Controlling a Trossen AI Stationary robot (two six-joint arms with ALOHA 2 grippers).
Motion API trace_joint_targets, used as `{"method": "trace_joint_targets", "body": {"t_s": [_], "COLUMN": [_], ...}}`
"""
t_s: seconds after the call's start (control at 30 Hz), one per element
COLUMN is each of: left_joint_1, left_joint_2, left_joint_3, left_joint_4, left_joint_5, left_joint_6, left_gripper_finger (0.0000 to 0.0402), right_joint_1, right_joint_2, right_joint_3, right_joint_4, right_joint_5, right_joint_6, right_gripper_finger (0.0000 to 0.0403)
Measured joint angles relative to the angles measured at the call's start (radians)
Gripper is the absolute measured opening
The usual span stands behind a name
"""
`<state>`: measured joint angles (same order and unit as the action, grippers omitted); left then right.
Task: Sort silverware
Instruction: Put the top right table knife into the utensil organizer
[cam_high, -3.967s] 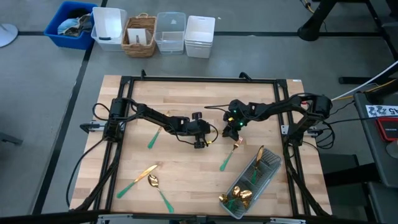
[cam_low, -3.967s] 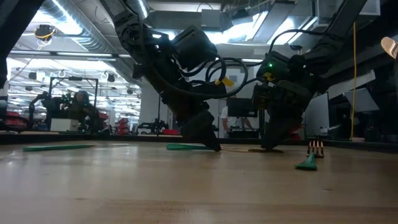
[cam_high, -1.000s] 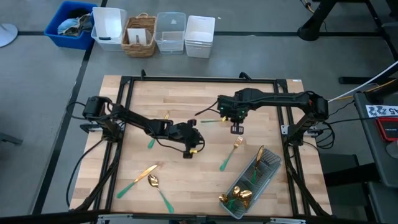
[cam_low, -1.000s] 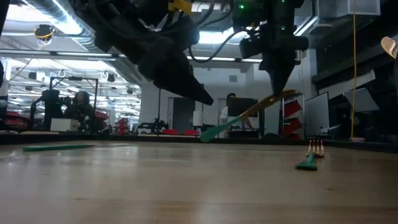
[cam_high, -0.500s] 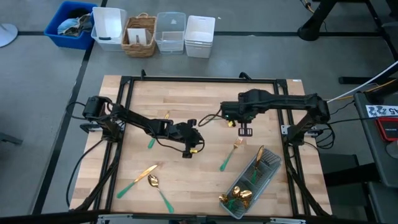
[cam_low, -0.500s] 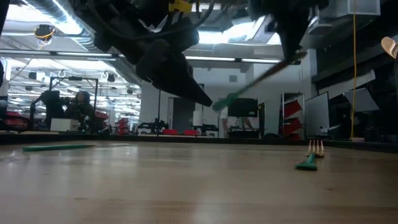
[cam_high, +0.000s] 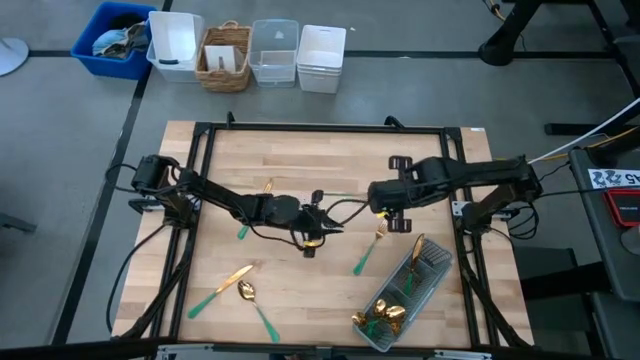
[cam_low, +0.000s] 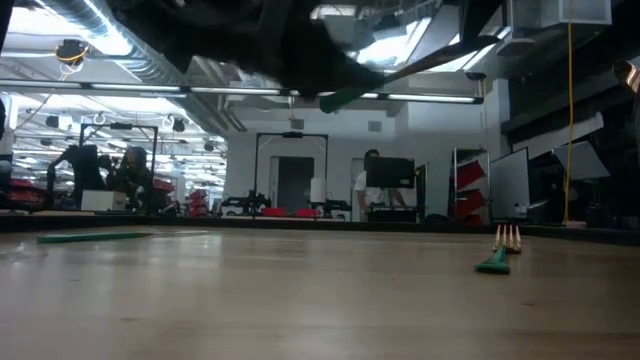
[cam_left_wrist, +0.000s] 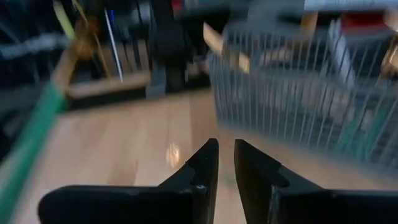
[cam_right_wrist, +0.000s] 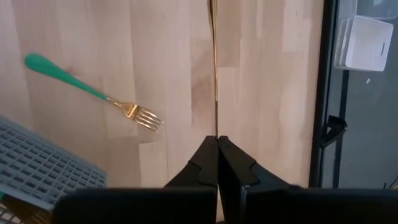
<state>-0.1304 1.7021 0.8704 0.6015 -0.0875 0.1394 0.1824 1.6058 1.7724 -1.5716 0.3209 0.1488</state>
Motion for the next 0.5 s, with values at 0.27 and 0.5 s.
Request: {"method": "trace_joint_targets", "body": {"t_s": [0.27,0.5], "left_joint_1": [0.0,0.044], "left_joint_2": [-0.001,0.051], "left_joint_3": [0.001,0.12], "left_joint_4": [0.318,0.231], "left_joint_5": [-0.001,-0.039], "left_joint_6": [0.131,0.234], "left_gripper_finger": [0.0045,0.0048], "right_joint_1": [0.001,0.001], "right_joint_2": [0.001,0.001], "right_joint_3": [-0.001,-0.001], "right_joint_4": [0.0,0.027], "right_joint_5": [0.001,-0.035], "right_joint_6": [0.03,0.034], "right_gripper_finger": [0.0,0.0]}}
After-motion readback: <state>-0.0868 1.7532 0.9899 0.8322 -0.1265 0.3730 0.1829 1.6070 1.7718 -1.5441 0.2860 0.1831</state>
